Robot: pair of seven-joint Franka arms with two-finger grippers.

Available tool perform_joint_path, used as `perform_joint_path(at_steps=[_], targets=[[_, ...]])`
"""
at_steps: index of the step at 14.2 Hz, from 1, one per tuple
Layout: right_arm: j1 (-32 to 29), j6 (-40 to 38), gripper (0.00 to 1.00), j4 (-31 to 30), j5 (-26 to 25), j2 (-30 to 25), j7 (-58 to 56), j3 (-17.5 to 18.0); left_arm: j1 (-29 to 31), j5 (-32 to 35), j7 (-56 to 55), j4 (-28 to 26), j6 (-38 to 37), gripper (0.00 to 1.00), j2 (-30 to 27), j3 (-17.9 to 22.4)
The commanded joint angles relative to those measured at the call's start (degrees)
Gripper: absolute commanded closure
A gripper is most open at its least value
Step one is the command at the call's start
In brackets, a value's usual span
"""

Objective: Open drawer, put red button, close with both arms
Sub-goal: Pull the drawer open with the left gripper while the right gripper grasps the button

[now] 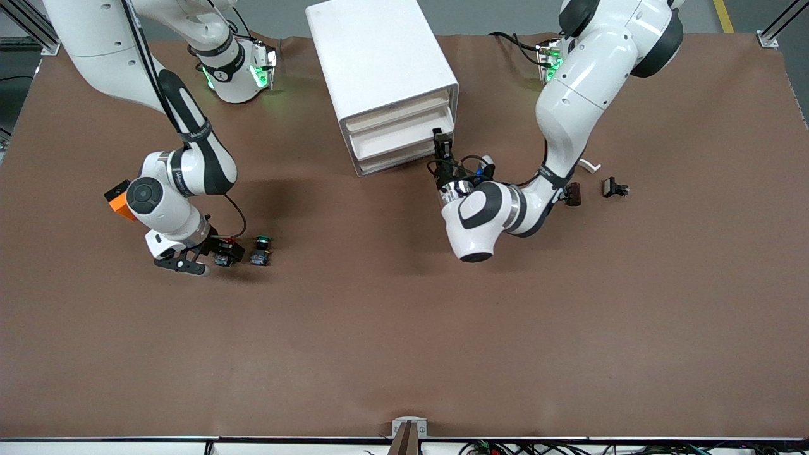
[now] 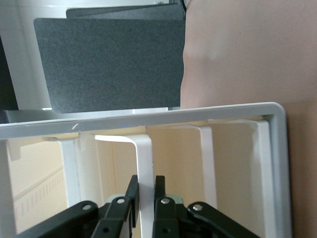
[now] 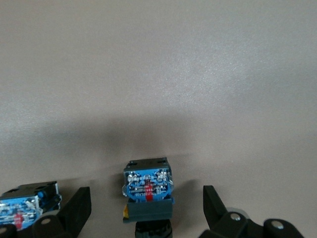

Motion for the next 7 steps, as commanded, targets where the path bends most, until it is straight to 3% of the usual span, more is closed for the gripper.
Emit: perform_joint_path(at_steps=[1, 2, 3, 4, 7], targets=[[0.0, 0.1, 0.0, 0.9, -0.1, 1.0, 1.1, -0.1, 1.7, -1.8, -0.1, 2.9, 0.2, 0.86, 0.3, 0.8], [0.1, 0.0, 0.09, 0.8, -0.1, 1.0, 1.1, -0.1, 2.1, -1.8, -0.1, 3.7, 0.3, 0.86, 0.9, 0.8], [0.1, 0.0, 0.29, 0.8, -0.1, 1.0, 1.1, -0.1, 2.8, -1.8, -0.4, 4.8, 0.5, 0.86, 1.4, 0.8], [0.1, 0.0, 0.41, 0.7, -0.1, 1.0, 1.1, -0.1, 3.3, -1.8, -0.4, 5.0, 0.6, 0.84, 1.6, 0.8], [0.1, 0.0, 0.97, 0.7, 0.0, 0.9, 1.2, -0.1, 5.0, -1.7, -0.5, 5.1, 1.3, 0.83, 1.6, 0.9]])
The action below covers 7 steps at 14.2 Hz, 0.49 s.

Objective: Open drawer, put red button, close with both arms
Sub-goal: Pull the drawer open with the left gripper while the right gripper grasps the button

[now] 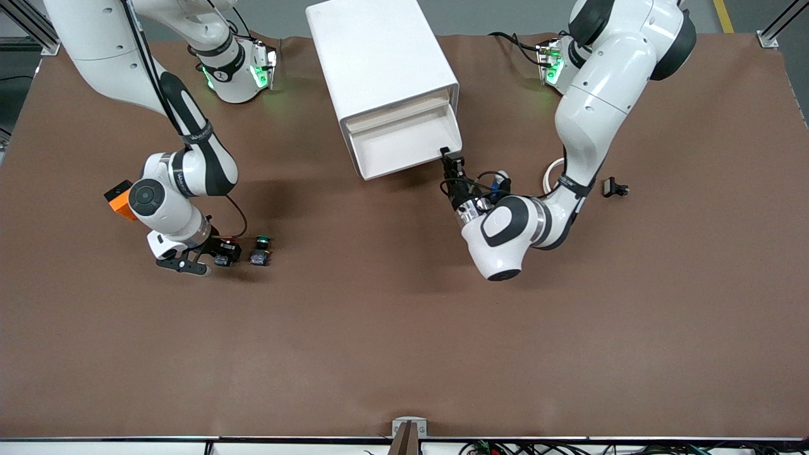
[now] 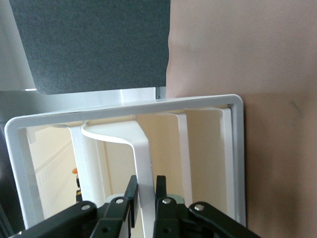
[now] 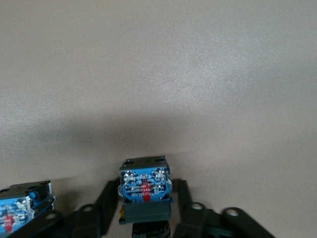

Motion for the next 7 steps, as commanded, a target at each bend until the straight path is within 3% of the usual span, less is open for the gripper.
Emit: perform_joint_path(at_steps=[1, 4, 7], targets=[[0.1, -0.4, 1.0, 0.7, 0.1, 0.3, 1.2, -0.1, 1.3, -1.6, -0.5, 1.9, 0.0, 0.83, 1.1, 0.0], [0.1, -2.4, 1.0, 1.4, 0.3, -1.7, 1.4, -0.1, 2.3, -1.7, -0.6, 2.2, 0.1, 0.83, 0.9, 0.0], [0.1, -18.8, 1.0, 8.1, 0.3, -5.8, 2.1, -0.4, 3.1, -2.1, -0.9, 2.7, 0.2, 0.82, 0.9, 0.0]])
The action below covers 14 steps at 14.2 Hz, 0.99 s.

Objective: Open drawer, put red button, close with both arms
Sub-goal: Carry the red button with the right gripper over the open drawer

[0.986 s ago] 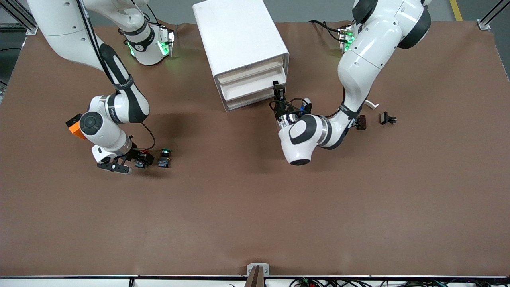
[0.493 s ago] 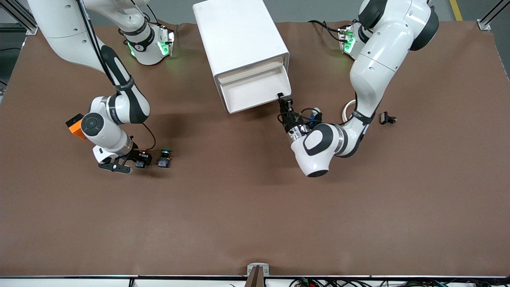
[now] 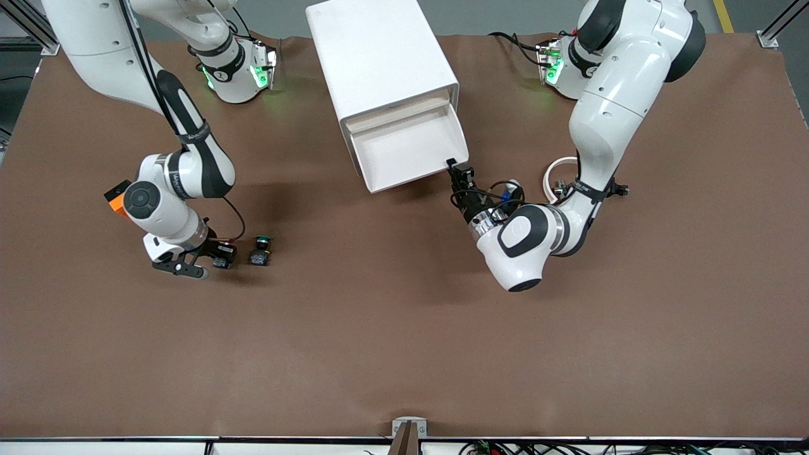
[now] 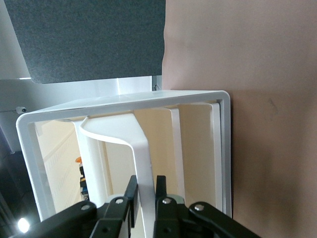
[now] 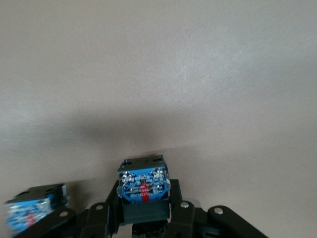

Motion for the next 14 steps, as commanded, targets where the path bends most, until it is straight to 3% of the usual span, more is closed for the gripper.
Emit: perform_joint_path(at_steps=[1, 6, 8, 10, 11, 13, 14], targets=[[0.1, -14.6, 1.0, 5.8, 0.4, -5.4, 2.0, -0.2, 0.7, -1.7, -0.9, 1.6, -0.3, 0.82, 0.7, 0.0], [3.4, -32.1, 1.0, 11.0, 1.3, -14.1, 12.0, 1.1, 1.8, -1.8, -1.0, 2.1, -0.2, 0.82, 1.0, 0.0], [6.8, -35.8, 1.0, 12.1, 2.7, -16.3, 18.6, 1.1, 1.7, -2.0, -0.9, 2.1, -0.2, 0.78, 1.0, 0.0], [11.1, -39.6, 1.0, 14.2, 4.2, -17.4, 26.7, 1.1, 1.7, -2.1, -1.0, 2.0, -0.1, 0.68, 1.0, -0.1], [13.6, -41.6, 1.0, 15.9, 5.2, -17.5, 31.4, 1.1, 1.7, -2.1, -1.0, 2.0, -0.2, 0.61, 1.0, 0.0], [19.0, -43.4, 1.0, 18.6, 6.4, -17.5, 40.6, 1.1, 1.7, -2.1, -1.0, 2.0, -0.2, 0.15, 1.0, -0.1], [21.7, -43.2, 1.0, 19.3, 6.4, -17.4, 44.9, 1.1, 1.7, -2.1, -0.9, 2.0, -0.2, 0.0, 1.0, 0.0]])
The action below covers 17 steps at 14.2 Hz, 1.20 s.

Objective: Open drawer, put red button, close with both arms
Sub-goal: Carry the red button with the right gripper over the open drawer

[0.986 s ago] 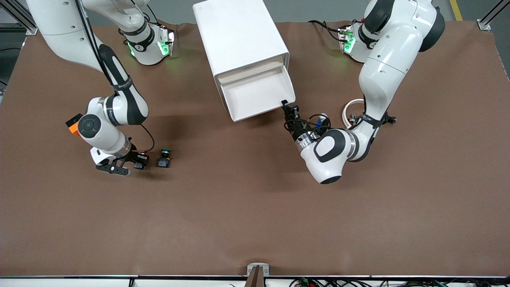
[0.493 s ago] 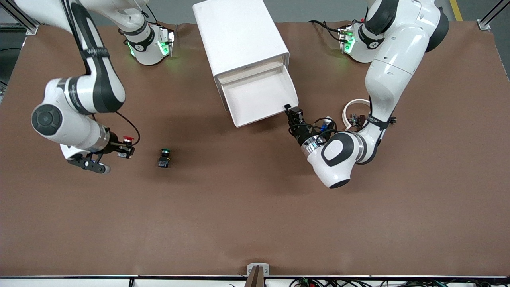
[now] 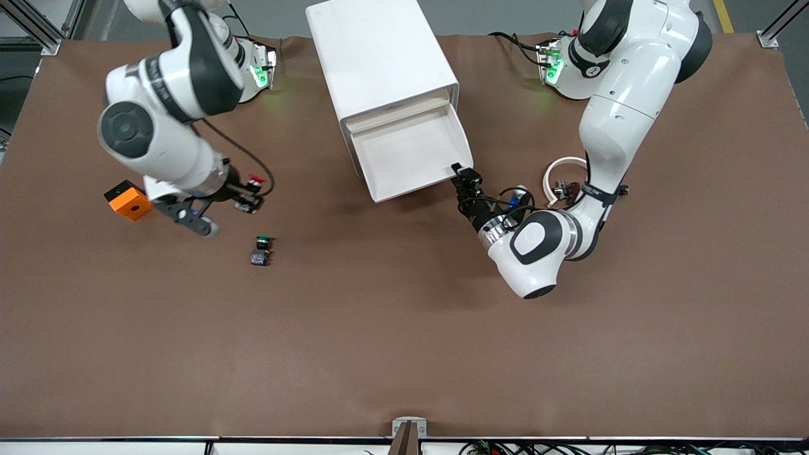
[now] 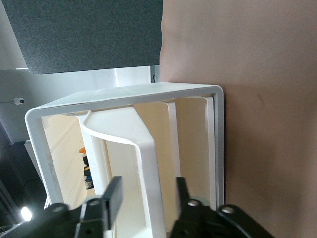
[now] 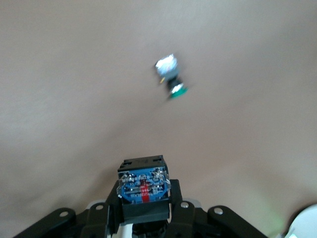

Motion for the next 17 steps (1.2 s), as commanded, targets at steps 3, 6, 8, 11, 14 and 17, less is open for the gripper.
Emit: perform_joint_path(at_steps=[3, 6, 8, 11, 14, 17], targets=[[11.7, -0.2, 1.0, 4.2, 1.3, 0.6, 18.5, -0.7, 0.0, -1.4, -0.9, 1.2, -0.3, 0.0, 0.7, -0.1], [18.7, 3.8, 1.0, 4.0, 1.0, 0.8, 27.9, -0.8, 0.0, -0.6, -0.4, 1.6, -0.6, 0.0, -0.1, -0.3], [21.7, 7.9, 1.0, 3.7, 0.7, 2.4, 33.1, -0.8, 0.3, 2.1, -0.2, 3.7, -1.1, 0.0, -0.9, -0.9], [26.3, 13.8, 1.0, 3.7, -0.7, 7.0, 39.8, -0.9, 0.6, 6.4, 4.7, 4.8, -1.0, 0.0, -1.9, -1.3], [29.2, 18.0, 1.0, 3.7, -4.0, 11.2, 44.9, -0.8, 0.7, 10.6, 12.7, 4.8, -1.0, 0.0, -3.8, -1.2], [30.9, 20.0, 1.0, 3.7, -4.8, 13.7, 47.7, -0.9, 0.9, 14.4, 23.4, 4.8, -1.0, 0.0, -7.1, -1.2]])
